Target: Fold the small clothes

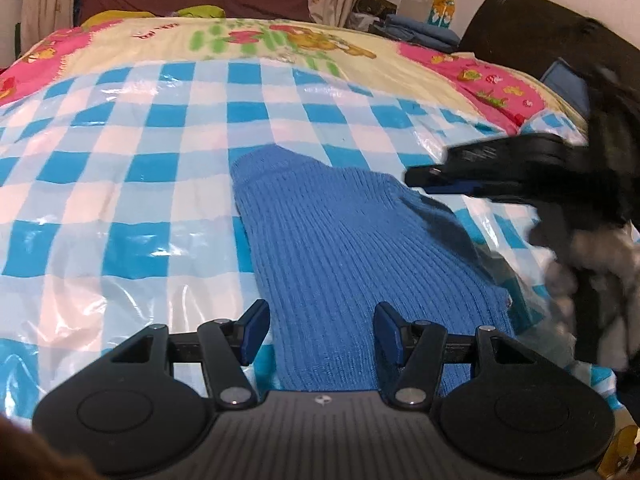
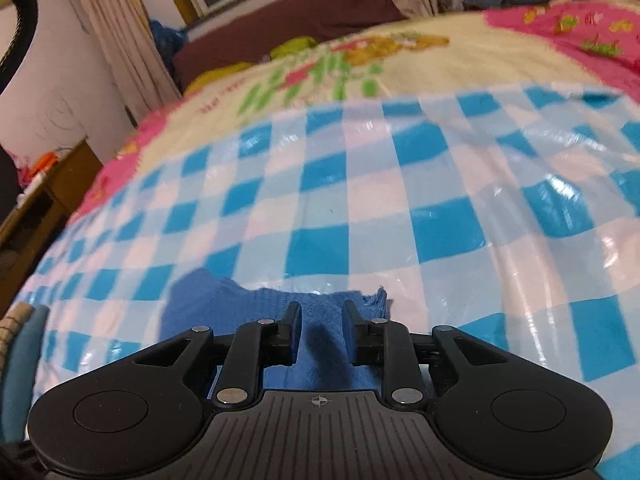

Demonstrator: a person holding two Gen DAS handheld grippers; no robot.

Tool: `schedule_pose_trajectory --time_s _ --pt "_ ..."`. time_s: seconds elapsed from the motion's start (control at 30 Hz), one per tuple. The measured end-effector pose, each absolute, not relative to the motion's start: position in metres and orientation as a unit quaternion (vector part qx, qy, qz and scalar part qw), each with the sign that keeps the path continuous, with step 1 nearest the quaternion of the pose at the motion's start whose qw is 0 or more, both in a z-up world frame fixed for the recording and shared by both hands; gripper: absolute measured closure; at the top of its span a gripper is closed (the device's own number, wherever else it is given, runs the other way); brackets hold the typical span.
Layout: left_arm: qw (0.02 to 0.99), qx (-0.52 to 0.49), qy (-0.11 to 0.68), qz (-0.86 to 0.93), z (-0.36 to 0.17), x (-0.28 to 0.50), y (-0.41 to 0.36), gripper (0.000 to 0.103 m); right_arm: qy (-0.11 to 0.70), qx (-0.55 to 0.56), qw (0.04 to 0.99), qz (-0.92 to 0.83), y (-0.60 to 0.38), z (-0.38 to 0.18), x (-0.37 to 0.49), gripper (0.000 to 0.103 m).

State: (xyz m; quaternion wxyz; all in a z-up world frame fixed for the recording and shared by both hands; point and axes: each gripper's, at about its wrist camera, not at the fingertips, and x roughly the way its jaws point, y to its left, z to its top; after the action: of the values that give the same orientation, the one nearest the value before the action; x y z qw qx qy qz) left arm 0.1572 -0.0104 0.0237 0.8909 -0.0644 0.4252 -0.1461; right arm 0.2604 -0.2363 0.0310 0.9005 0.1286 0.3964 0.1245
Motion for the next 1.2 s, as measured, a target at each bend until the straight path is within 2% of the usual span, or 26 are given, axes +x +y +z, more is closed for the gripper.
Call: schedule_pose_trajectory --time_s 0.17,0.33,0.43,0.63,0.73,0.9,1.2 --pt "0.888 -0.064 0.433 -0.143 0.021 0.149 -0.011 0.043 0.408 0.102 0.892 0.166 -0.235 0.04 0.218 0.079" --pt "0.868 -0.049 0.474 -0.14 -0.001 0.152 -0.021 0.042 0.441 0.059 0.882 0.156 -0.232 0.019 0.203 0.079" --pt "0.867 -0.048 0.477 -0.136 0.0 0.147 -0.024 0.042 0.449 0.083 0.878 0.145 -0.24 0.015 0.206 0.079" --pt "0.874 -0.026 0.469 -0.125 0.01 0.14 -0.028 0.042 0.425 0.07 0.889 0.156 -0.237 0.04 0.173 0.076" --pt "0.873 -0.02 0.473 -0.12 0.009 0.138 -0.031 0.042 0.43 0.068 0.886 0.16 -0.235 0.037 0.156 0.068" --pt "0.872 0.002 0.476 -0.112 0.008 0.134 -0.036 0.042 0.459 0.049 0.876 0.138 -0.231 0.013 0.151 0.065" --pt "0.874 0.005 0.473 -0.108 0.01 0.13 -0.038 0.041 0.447 0.062 0.883 0.133 -0.238 0.023 0.14 0.063"
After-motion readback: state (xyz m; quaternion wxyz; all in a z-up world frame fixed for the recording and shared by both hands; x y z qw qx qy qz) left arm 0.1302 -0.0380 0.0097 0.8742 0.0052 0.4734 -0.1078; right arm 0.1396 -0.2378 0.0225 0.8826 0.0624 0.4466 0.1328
